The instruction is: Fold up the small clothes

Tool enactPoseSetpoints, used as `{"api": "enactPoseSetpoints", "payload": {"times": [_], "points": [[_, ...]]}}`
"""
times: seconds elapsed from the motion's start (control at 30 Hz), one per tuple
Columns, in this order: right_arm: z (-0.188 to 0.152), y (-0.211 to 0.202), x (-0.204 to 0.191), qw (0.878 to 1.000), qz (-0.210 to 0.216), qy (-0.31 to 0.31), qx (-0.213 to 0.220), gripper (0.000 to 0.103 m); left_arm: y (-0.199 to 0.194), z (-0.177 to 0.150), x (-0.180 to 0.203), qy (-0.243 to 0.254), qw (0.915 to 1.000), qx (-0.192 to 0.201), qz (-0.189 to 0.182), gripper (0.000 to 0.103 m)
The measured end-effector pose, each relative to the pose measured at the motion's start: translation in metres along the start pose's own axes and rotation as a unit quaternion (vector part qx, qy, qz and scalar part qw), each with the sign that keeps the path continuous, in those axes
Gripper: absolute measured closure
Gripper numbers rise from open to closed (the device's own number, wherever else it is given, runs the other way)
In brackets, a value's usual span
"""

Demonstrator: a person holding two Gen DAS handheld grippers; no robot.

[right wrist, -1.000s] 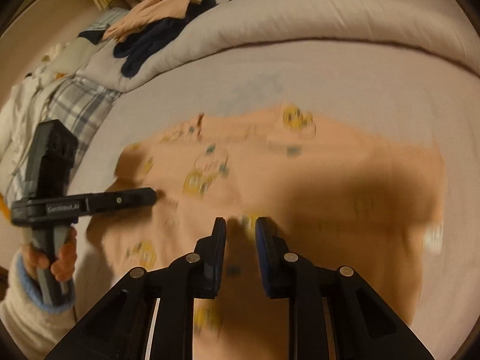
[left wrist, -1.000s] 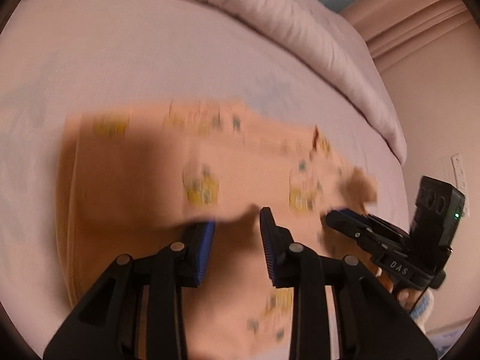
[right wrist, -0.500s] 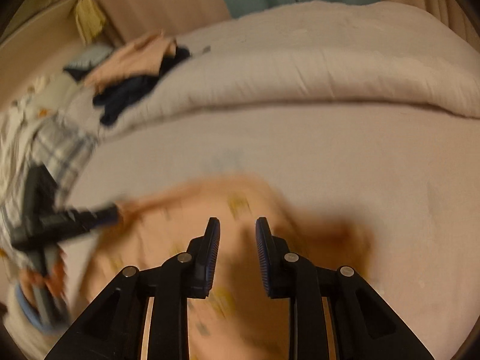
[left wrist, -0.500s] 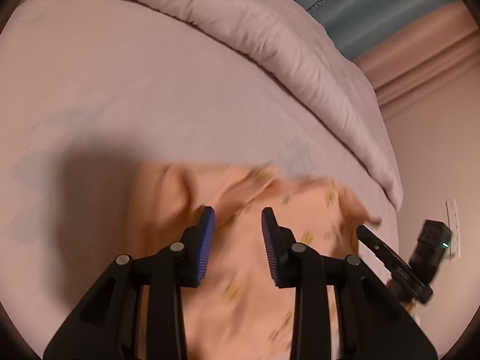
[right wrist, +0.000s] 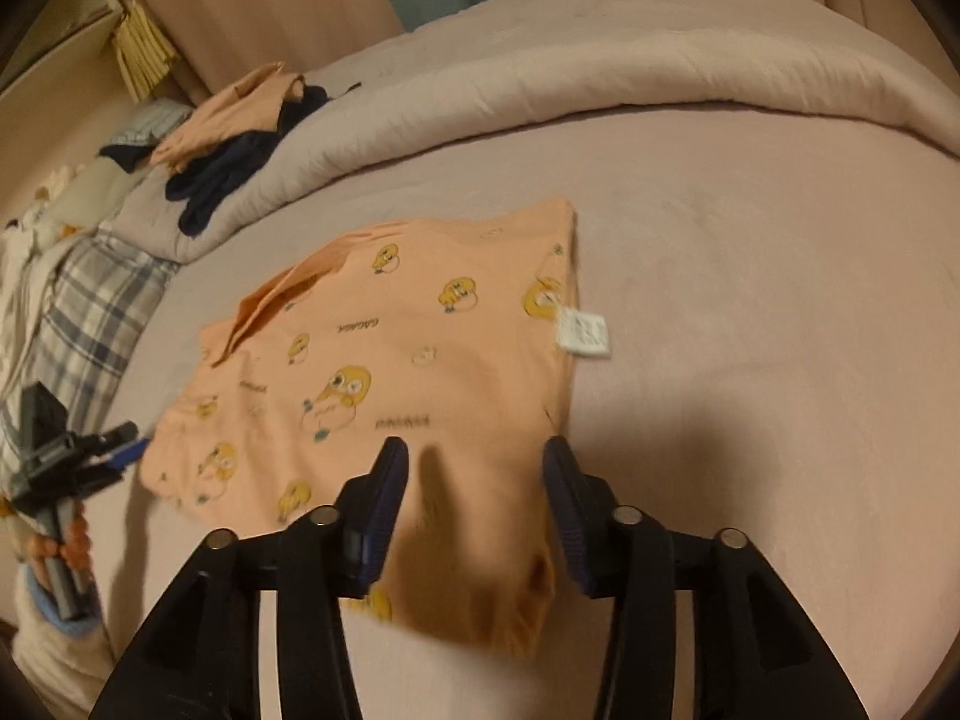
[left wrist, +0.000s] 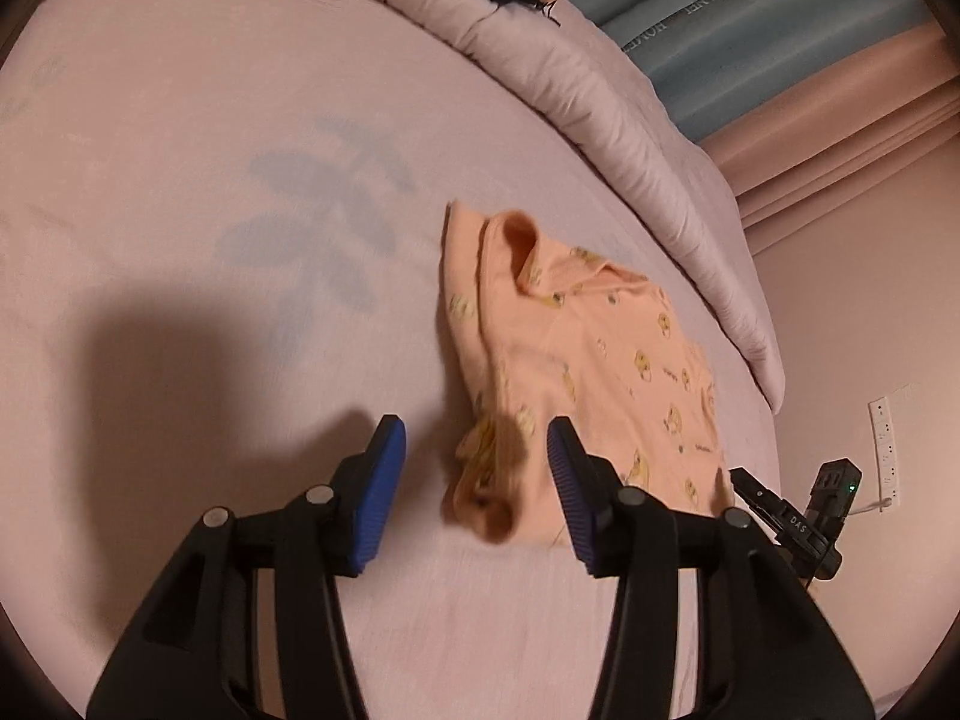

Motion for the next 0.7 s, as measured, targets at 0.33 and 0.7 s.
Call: {"api": "enactPoseSetpoints", "payload": {"times": [0.33,0.7], "points": [[-0.028,0.002,0.015,0.997,0.038,0.057,-0.043,0.056,0.021,-0.005,0.030,0.015,0.9986,-0.021,-0.045,0.069],[-0.039,0.004,0.003,0.995,0.073,0.031,-0.065,0.069,0.020,-0.009,0.031,0.030,0.9965,-0.023,-0.074,0.091]]}}
Point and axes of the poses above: each gripper's, at about its wrist camera, not at the fingertips, and y roughly the way its jaws point, x to its right, z to its top, the point moved 7 cm from there along y, roughly the way its jaws point, and after that the axes turned 13 degrees about y, right-handed, at the moved point
